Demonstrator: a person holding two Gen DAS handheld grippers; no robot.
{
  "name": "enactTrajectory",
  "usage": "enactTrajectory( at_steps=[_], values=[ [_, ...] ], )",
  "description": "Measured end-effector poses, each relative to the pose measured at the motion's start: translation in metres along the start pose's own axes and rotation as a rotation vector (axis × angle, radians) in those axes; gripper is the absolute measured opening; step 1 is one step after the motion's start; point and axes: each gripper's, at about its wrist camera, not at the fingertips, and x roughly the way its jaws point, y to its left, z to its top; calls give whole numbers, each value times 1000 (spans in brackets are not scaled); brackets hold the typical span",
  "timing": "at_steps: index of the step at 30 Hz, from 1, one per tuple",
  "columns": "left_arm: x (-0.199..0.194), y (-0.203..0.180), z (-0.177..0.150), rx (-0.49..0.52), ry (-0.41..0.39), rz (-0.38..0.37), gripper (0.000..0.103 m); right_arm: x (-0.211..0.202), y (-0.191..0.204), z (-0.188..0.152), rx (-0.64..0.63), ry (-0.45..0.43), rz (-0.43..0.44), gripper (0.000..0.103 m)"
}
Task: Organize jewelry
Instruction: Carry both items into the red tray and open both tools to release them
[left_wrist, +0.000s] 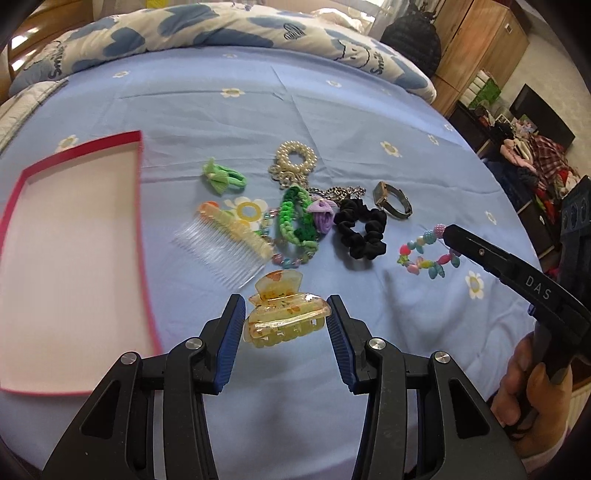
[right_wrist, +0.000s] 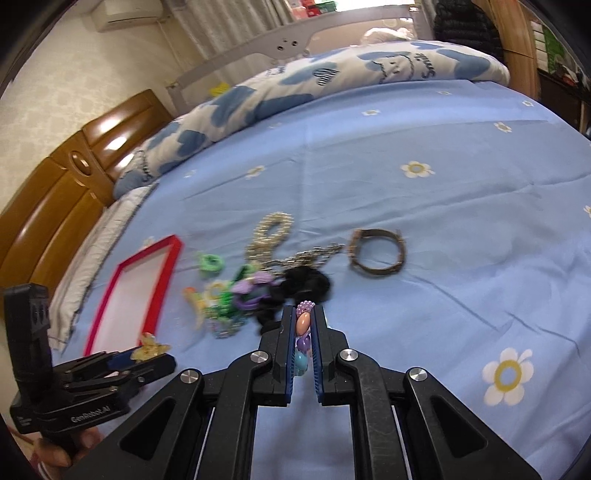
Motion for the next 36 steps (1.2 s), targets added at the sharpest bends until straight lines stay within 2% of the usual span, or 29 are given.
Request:
enactTrajectory(
  at_steps=[7, 21, 28, 36],
  values=[
    [-32, 28, -9, -36, -49, 43, 44, -4, 45, -5, -50, 9, 89, 7],
    [-64, 115, -21, -161, -99, 179, 44, 32, 156, -10, -175, 79, 288, 7],
    [-62, 156, -20, -208, -91, 240, 44, 64, 210, -19, -230, 130, 365, 7],
    [-50, 182, -23, -235, -65, 269, 44, 102, 234, -28, -231, 192, 384, 7]
  ],
)
